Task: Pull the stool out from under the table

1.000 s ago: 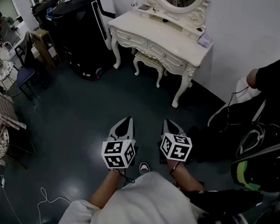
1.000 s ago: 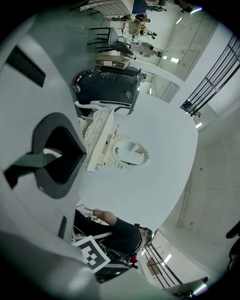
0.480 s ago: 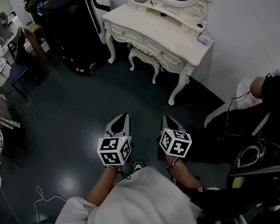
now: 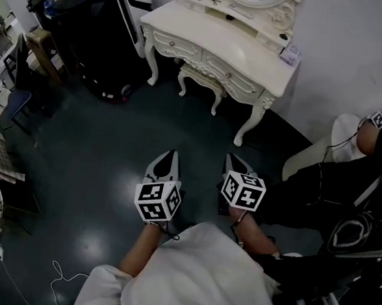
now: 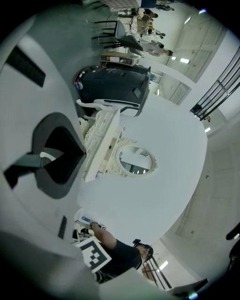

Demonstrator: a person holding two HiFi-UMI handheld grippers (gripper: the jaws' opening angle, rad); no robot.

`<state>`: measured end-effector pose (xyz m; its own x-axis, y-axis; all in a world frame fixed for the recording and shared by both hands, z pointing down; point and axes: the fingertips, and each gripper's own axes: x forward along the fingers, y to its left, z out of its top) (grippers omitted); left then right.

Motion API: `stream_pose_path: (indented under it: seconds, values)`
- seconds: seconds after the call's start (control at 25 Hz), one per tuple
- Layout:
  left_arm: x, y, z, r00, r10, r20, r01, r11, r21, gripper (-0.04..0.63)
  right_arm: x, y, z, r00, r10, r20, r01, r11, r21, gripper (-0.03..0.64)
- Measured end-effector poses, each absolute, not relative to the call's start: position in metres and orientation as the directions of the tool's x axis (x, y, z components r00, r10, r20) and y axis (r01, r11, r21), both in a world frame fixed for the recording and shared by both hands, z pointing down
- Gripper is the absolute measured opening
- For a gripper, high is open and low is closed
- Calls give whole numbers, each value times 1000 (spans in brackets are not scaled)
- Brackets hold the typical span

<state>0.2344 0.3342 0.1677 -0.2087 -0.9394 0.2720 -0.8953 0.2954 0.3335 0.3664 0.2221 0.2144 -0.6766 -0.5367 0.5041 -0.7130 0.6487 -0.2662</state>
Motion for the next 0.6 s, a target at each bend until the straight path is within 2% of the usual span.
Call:
stream_pose_path:
  seconds: [0.6]
  values:
    - [62, 285, 159, -177, -951, 252, -904, 259, 341, 8, 200, 177, 196, -660, -565, 495, -728, 643, -236, -2]
